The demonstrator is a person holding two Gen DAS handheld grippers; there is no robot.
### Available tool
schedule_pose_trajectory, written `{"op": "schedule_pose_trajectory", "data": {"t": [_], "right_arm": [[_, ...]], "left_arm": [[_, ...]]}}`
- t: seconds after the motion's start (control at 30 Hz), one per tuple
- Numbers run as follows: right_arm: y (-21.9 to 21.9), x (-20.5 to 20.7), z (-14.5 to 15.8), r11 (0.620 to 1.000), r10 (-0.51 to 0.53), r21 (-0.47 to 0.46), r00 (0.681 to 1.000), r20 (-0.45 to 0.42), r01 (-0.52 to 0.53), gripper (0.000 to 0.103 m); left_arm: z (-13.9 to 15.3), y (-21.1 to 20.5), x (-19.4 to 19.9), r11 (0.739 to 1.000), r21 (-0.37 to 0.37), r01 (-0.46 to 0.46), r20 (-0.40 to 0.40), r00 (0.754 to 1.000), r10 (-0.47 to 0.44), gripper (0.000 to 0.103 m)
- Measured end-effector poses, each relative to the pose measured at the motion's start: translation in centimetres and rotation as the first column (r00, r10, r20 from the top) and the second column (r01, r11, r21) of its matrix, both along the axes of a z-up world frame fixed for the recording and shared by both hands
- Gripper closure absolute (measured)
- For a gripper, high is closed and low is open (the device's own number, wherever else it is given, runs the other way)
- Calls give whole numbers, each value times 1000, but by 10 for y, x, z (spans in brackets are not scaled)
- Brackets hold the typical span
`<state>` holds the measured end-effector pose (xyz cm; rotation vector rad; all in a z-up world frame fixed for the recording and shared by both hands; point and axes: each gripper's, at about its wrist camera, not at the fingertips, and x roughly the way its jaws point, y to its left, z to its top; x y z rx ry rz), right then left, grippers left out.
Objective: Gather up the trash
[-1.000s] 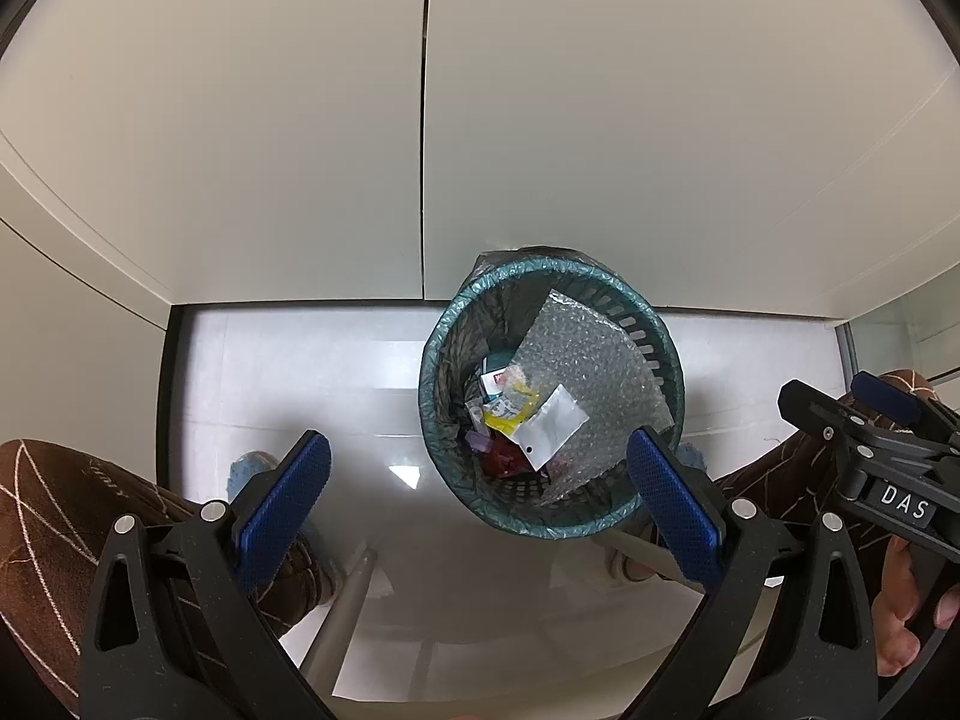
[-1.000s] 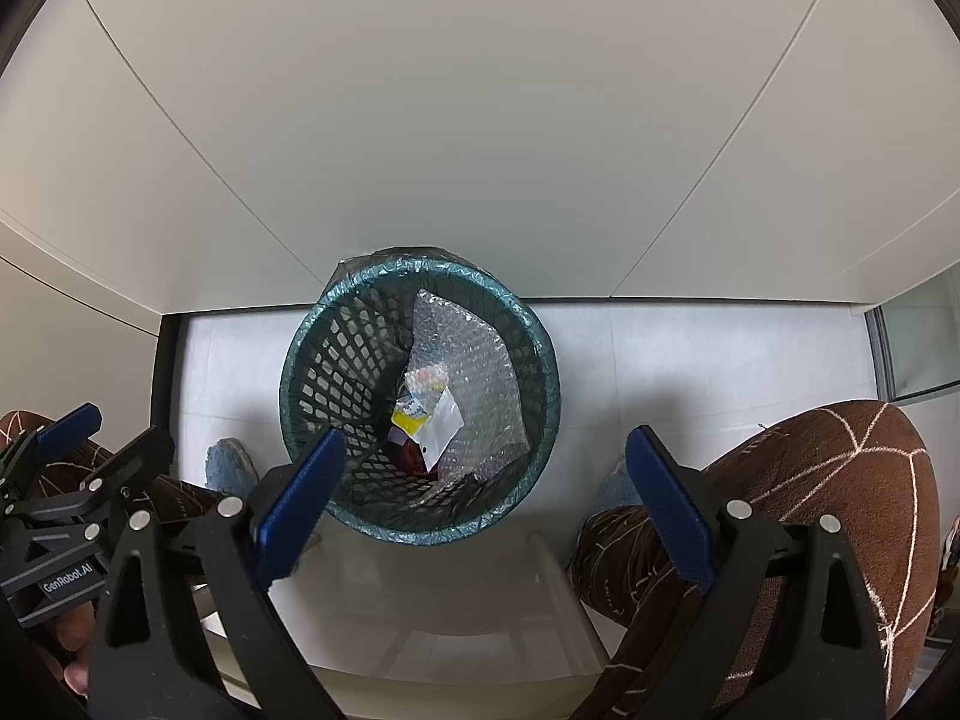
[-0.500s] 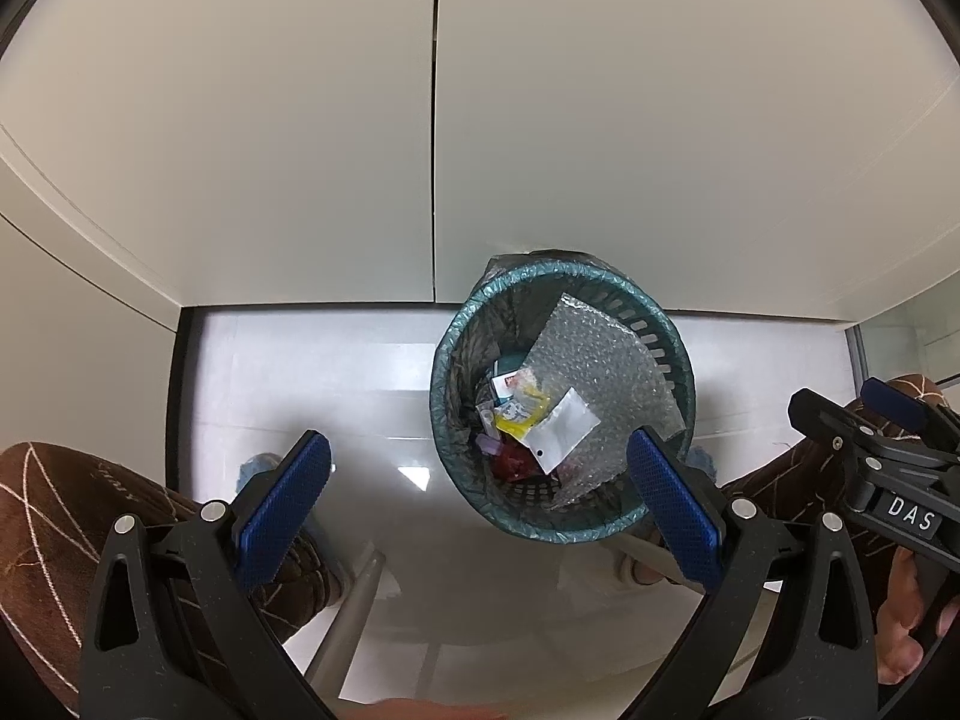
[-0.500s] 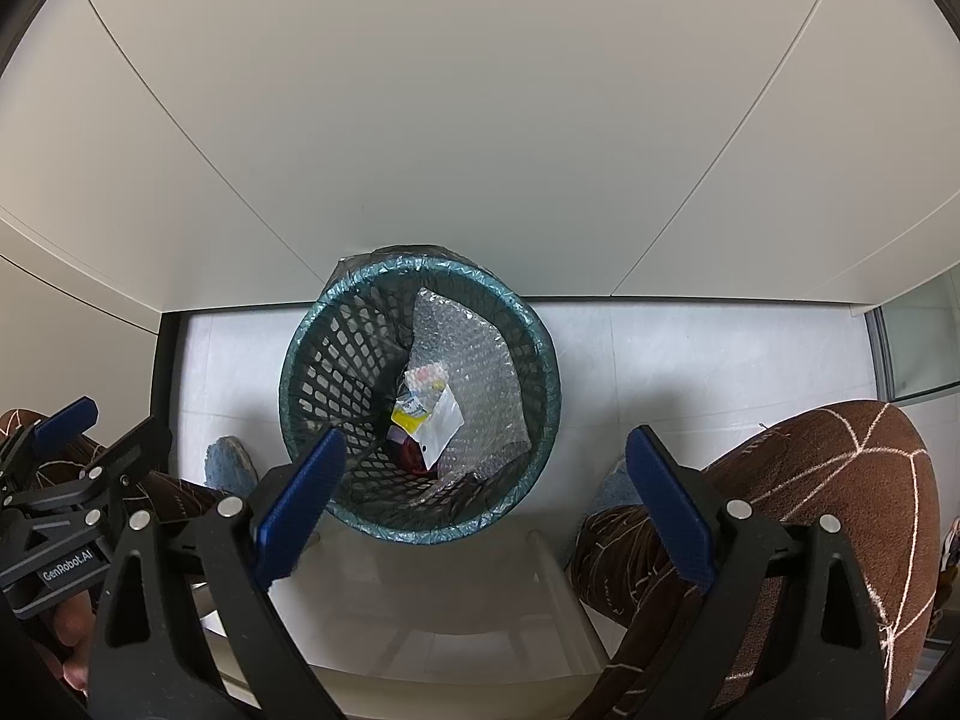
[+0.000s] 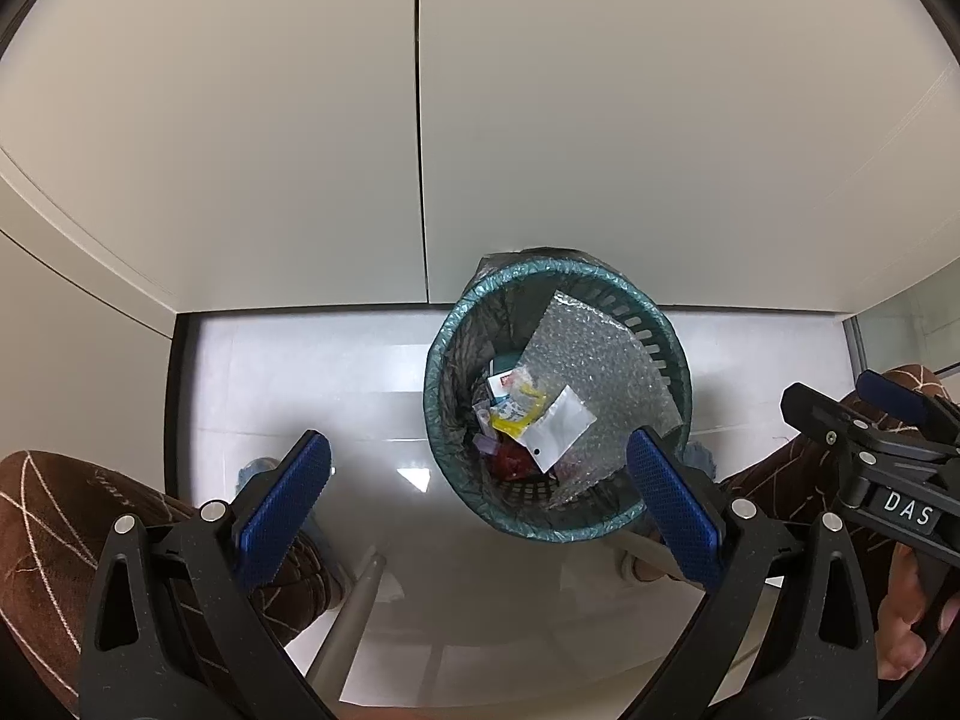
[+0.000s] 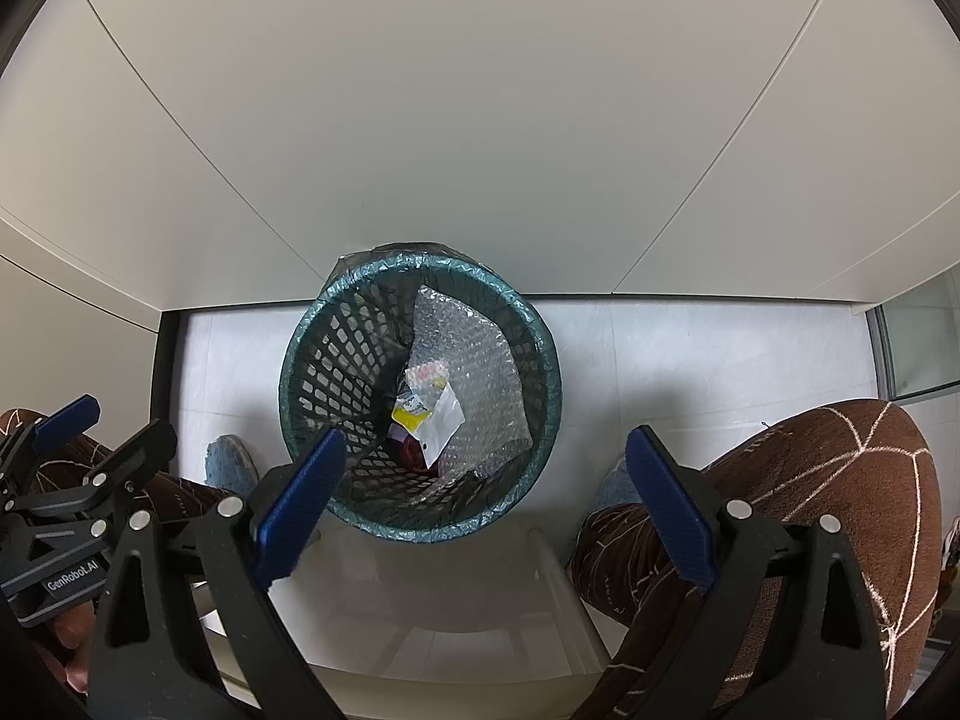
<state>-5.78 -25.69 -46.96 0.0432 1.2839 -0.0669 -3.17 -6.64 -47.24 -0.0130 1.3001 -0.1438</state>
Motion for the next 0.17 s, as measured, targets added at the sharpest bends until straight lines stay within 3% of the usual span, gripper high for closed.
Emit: {"op": "schedule_pose_trajectory", "data": {"t": [0.17], "right_arm": [[0, 1, 0, 1000, 0, 0, 1000, 1, 0, 13]], "left_arm": [[0, 3, 0, 1000, -11, -15, -4, 1000, 15, 6]]}}
